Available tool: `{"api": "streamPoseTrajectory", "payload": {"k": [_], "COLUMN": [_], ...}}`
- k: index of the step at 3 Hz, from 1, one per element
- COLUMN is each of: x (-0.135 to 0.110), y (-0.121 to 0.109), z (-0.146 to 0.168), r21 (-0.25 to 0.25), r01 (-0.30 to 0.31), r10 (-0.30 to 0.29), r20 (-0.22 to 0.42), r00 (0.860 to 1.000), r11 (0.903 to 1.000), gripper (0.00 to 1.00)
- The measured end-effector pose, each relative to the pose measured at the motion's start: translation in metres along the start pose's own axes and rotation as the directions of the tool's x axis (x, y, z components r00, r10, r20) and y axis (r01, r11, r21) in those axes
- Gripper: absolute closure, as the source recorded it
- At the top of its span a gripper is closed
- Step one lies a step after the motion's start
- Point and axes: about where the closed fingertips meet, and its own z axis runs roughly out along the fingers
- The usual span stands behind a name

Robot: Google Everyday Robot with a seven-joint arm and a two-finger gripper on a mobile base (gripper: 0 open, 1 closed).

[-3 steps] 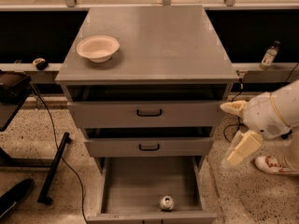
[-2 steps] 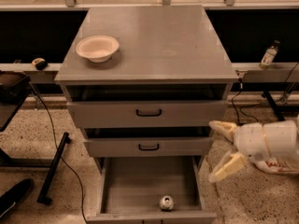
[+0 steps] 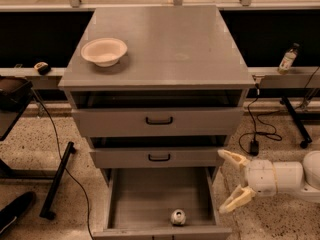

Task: Pick 7up can from bottom drawer and place on counter

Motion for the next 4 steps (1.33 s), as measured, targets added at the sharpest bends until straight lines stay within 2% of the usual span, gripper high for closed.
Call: {"api": "streamPoseTrajectory", "payload": {"k": [1, 2, 3, 4], "x": [0.021, 0.067, 0.094, 0.096], "y": [-0.003, 0.006, 0.012, 0.013], "z": [0.003, 0.012, 0.013, 0.014], "r21": [-0.028, -0.064, -0.108, -0.114], "r01": [-0.043, -0.013, 0.095, 0.113], "r10": [0.043, 0.012, -0.1, -0.119], "r20": [0.008, -0.011, -0.04, -0.042], "r00": [0.999, 1.0, 0.994, 0.992], "r11": [0.9987, 0.9979, 0.9896, 0.987], "gripper": [0.0, 0.0, 0.0, 0.0]}}
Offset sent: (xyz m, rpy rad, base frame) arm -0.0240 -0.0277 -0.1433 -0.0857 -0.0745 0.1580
